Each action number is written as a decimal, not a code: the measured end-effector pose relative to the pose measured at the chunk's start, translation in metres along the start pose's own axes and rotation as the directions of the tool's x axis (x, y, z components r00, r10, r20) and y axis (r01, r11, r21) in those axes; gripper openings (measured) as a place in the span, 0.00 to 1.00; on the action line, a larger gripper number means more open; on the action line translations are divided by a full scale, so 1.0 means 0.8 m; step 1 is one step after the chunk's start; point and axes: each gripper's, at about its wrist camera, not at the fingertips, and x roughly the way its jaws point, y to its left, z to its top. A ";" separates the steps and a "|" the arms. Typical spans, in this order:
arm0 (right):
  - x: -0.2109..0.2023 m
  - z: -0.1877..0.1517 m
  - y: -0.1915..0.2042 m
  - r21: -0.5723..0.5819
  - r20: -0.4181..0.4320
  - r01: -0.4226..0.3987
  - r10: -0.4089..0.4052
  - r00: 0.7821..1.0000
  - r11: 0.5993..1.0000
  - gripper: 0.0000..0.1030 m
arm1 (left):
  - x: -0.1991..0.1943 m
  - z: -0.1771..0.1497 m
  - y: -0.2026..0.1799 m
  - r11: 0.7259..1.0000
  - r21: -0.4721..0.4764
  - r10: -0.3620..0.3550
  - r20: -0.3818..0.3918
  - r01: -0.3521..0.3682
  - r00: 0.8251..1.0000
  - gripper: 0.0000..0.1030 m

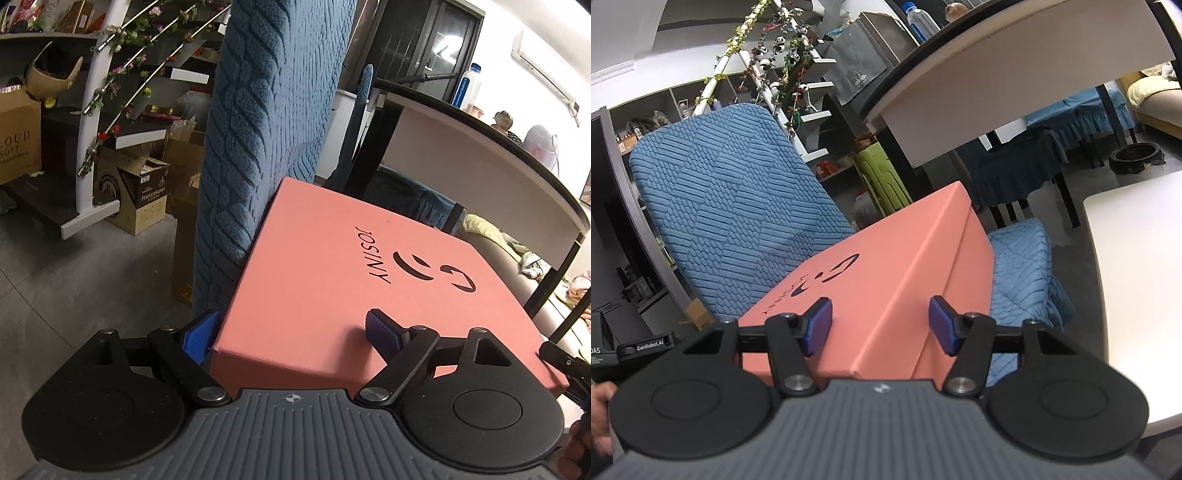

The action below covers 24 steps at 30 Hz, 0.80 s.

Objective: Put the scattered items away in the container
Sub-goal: 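Lower the lid onto the box rim with both grippers, then open both grippers and pull them back from the lidded box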

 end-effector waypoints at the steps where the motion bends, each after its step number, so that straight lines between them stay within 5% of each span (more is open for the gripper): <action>1: 0.000 0.000 0.001 -0.004 0.000 0.002 -0.002 1.000 1.000 0.57 | -0.001 0.000 -0.001 1.000 0.002 0.003 -0.001 -0.003 1.000 0.85; 10: -0.021 0.007 0.020 -0.120 0.036 0.029 -0.025 0.999 0.992 0.53 | -0.026 -0.002 -0.028 0.995 0.064 0.074 0.063 -0.078 0.995 0.85; 17: -0.062 0.019 0.030 -0.191 0.096 0.072 -0.054 0.994 0.979 0.53 | -0.056 -0.010 -0.078 0.986 0.156 0.035 0.155 -0.059 0.987 0.87; 24: -0.102 0.027 0.030 -0.229 0.128 0.158 -0.131 0.983 0.960 0.54 | -0.073 -0.022 -0.122 0.984 0.175 -0.027 0.166 -0.003 0.986 0.89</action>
